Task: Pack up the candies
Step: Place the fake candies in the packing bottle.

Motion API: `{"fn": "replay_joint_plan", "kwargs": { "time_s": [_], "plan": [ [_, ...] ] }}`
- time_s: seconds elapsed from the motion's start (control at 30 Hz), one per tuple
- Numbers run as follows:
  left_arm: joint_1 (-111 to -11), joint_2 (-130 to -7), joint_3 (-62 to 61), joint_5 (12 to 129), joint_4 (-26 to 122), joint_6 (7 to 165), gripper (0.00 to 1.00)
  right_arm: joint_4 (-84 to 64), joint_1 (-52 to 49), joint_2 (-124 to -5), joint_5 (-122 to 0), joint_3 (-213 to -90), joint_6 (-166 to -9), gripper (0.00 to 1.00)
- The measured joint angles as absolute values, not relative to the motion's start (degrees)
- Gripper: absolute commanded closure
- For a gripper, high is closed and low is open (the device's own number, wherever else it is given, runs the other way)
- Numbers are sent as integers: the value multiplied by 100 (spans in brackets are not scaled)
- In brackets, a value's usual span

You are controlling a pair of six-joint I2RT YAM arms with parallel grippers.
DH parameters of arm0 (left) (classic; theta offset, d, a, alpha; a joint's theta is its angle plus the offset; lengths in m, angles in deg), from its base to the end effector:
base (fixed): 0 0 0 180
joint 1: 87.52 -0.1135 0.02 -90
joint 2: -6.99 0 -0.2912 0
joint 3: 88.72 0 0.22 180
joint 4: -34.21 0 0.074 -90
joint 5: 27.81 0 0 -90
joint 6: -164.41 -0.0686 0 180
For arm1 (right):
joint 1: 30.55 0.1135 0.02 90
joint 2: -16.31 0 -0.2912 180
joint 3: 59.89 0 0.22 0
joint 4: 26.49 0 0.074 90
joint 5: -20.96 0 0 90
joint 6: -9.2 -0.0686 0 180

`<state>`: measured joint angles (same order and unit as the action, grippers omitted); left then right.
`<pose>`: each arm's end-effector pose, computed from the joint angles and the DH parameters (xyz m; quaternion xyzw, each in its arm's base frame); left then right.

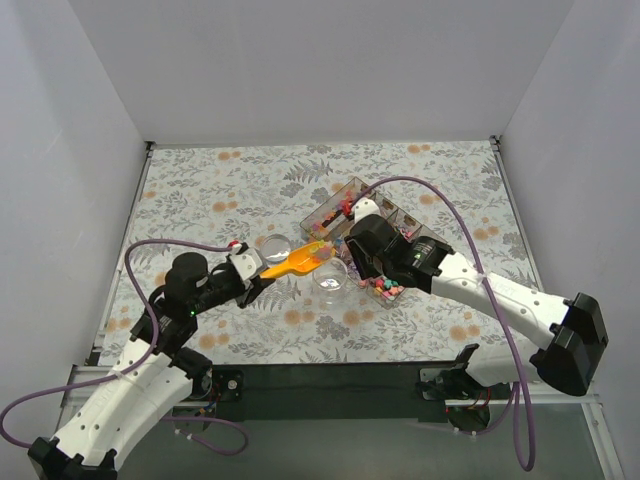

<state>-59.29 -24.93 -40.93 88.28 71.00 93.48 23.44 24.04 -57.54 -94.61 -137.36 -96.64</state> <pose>0.0836 -0.0791 0.2792 0.1916 0.7897 -0.3919 0.4314 0.1704 0.1886 0.3088 -0.2226 0.8812 0.0414 0.4149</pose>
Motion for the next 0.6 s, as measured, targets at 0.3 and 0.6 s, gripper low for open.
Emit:
{"fn": "replay_joint_plan", "kwargs": {
  "time_s": [0.3,0.6],
  "plan": [
    [-5929,-2685,-4045,8983,7767,8777,100,2235,2227,-5555,-9240,-13480,-9563,50],
    [-5929,-2906,-3590,9049,8366,8421,100,2171,2192,-5529,-9115,-13395,-9563,50]
  ]
}}
